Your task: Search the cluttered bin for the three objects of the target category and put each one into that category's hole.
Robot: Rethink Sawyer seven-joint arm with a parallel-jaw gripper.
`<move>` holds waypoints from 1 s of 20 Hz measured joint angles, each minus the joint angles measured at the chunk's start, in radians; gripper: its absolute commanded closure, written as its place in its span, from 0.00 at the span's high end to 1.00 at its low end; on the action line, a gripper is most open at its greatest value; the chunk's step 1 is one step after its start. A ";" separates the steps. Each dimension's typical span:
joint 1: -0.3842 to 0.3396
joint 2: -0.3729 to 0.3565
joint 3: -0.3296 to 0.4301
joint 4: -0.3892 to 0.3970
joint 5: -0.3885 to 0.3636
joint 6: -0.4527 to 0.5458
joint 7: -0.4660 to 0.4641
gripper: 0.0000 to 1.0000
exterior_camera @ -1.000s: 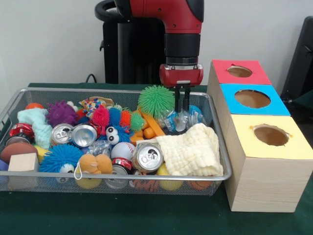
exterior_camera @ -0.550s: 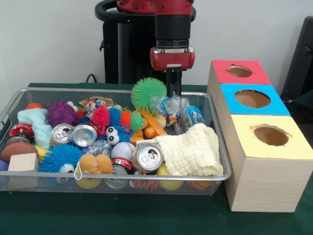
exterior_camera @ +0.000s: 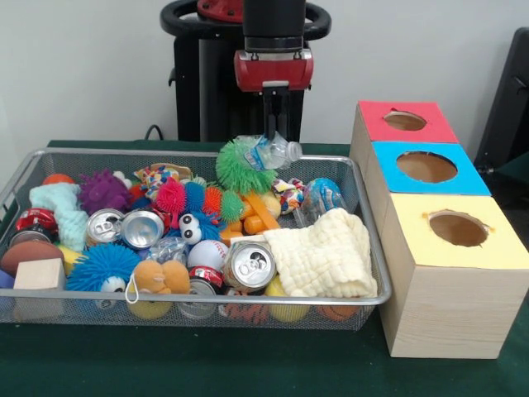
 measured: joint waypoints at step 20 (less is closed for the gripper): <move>0.136 -0.010 -0.005 -0.166 0.051 0.237 0.000 0.00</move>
